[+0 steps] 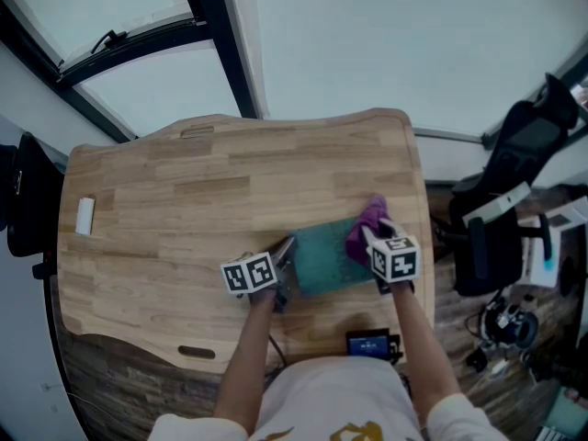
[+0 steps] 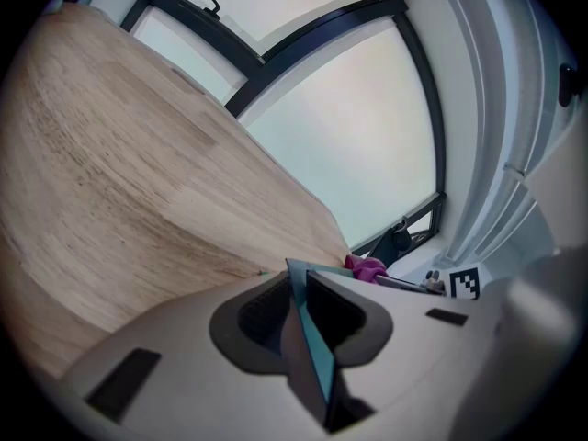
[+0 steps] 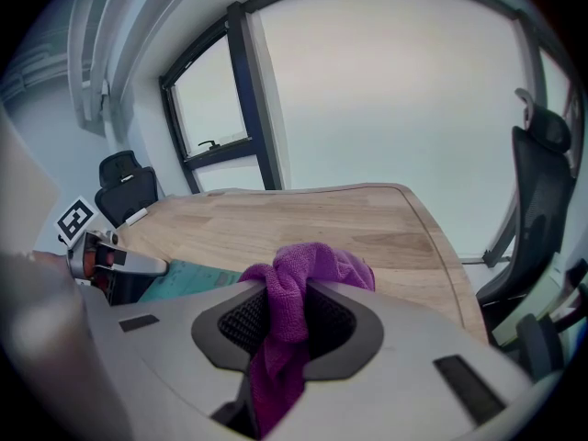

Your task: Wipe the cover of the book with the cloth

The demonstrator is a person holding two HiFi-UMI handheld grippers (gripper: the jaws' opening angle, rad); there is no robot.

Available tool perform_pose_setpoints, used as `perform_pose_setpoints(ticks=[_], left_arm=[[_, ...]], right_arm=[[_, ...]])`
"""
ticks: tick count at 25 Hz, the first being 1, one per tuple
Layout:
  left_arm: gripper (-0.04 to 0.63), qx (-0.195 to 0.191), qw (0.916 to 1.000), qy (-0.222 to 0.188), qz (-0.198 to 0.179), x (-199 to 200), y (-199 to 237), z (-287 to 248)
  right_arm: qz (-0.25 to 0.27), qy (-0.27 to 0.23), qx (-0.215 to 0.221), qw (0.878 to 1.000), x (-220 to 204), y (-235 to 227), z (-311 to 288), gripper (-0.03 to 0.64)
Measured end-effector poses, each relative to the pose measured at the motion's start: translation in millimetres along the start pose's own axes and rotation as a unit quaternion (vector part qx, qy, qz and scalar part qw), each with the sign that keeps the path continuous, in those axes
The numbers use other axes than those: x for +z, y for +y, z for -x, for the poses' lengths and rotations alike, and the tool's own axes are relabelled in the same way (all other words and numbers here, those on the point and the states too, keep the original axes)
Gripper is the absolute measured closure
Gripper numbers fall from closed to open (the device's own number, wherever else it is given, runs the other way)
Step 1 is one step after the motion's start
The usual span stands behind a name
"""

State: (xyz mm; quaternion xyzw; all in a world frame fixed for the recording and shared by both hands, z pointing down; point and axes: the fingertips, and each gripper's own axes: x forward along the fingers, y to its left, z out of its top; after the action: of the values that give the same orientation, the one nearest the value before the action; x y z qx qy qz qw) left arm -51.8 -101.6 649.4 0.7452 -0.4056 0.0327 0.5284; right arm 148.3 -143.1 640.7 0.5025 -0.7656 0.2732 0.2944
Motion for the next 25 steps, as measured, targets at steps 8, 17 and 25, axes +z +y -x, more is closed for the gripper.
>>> perform_pose_setpoints(ticks=[8,17,25], left_arm=[[0.538,0.000,1.0000,0.001,0.001,-0.5,0.7,-0.2],[0.538,-0.001,1.0000,0.002,0.002,0.2,0.2,-1.1],[0.538,-0.002,1.0000,0.001,0.002,-0.3,0.5,-0.3]], right_arm=[[0.004,0.006,-0.005,1.000,-1.0,1.1,-0.6,0.540],[-0.002,0.007,-0.012,1.000,-1.0,1.9,-2.2,0.540],[0.021,0.009,0.012,1.000,1.1,35.6,-5.6,0.540]])
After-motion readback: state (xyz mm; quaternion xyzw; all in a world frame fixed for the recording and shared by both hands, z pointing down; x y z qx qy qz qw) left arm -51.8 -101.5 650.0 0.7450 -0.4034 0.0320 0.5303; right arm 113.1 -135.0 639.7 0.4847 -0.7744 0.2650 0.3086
